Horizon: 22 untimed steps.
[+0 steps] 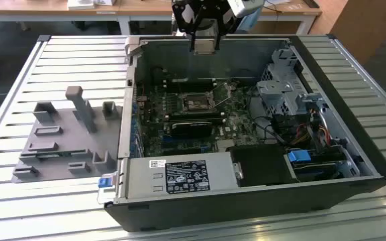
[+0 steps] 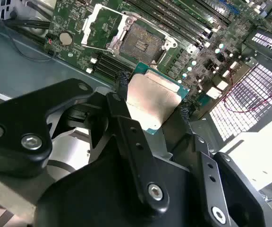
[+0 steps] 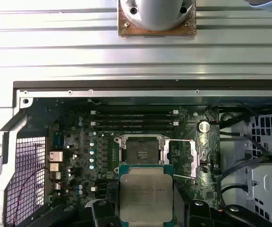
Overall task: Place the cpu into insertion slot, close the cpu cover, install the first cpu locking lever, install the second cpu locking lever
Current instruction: 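Place the cpu into insertion slot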
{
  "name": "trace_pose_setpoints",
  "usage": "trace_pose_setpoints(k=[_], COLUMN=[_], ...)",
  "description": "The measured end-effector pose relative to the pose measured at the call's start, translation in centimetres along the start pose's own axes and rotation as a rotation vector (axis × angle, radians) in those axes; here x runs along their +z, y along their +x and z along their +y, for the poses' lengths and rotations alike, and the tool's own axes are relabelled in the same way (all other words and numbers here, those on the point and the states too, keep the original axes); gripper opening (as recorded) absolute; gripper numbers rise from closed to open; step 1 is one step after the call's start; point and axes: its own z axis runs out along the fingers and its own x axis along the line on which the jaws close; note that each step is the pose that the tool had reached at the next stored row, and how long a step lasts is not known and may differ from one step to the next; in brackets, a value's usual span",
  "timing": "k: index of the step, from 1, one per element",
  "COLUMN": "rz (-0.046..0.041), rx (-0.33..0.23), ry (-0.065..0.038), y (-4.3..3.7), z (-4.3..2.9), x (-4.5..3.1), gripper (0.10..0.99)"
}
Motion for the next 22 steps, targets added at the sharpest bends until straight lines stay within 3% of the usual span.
trace_pose_setpoints(k=[10,22], rz=[-0.0015,-0.0177], rx=[0.017,0.197], ry=[0.000,-0.001], y=[0.00,0.00], z=[0.00,-0.01], x=[0.00,0.13], gripper=[0.541,0.541])
